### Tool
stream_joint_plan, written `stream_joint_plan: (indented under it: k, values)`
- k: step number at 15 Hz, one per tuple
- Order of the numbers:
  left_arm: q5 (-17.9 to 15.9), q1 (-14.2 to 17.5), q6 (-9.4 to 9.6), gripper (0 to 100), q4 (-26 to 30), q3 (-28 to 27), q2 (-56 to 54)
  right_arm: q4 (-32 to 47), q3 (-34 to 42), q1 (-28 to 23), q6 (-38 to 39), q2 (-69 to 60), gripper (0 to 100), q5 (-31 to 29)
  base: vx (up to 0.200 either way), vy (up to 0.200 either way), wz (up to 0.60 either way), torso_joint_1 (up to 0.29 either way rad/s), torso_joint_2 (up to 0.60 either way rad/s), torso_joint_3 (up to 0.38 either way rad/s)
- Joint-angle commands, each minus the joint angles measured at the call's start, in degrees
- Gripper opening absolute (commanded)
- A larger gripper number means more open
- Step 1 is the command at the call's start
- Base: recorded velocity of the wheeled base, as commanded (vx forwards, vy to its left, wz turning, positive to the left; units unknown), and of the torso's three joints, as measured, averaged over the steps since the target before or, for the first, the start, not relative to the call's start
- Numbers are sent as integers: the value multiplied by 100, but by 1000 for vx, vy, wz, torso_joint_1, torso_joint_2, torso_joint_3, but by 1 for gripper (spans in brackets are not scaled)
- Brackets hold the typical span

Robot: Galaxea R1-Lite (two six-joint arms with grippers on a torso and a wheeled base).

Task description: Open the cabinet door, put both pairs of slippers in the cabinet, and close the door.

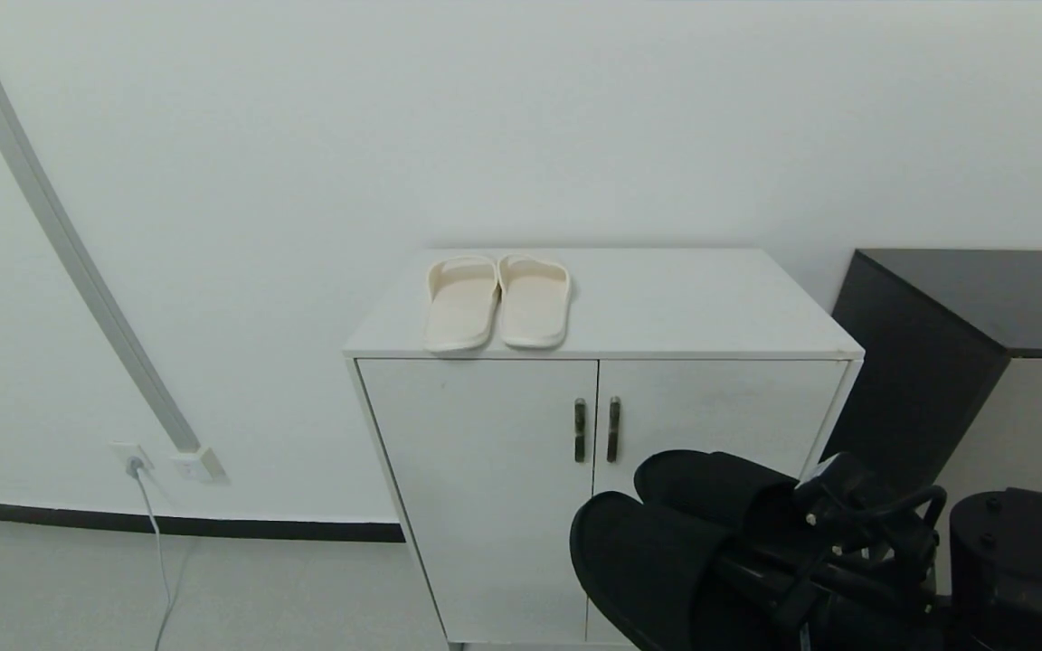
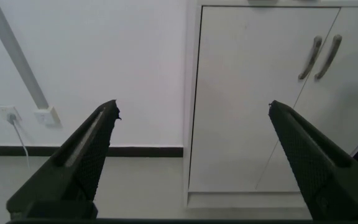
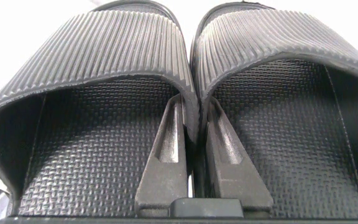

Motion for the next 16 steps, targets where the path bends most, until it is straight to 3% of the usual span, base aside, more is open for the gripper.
stream_joint_plan:
  k: [1,16]
  values:
    - [1,1,-2,100,2,-9,9,-3,3,16,-1,1,0,1,0,0,0,-203,535,330]
    - [1,1,-2,100,2,0,9,-3,82,24,-1,10,0,1,0,0,0,-146,486,333]
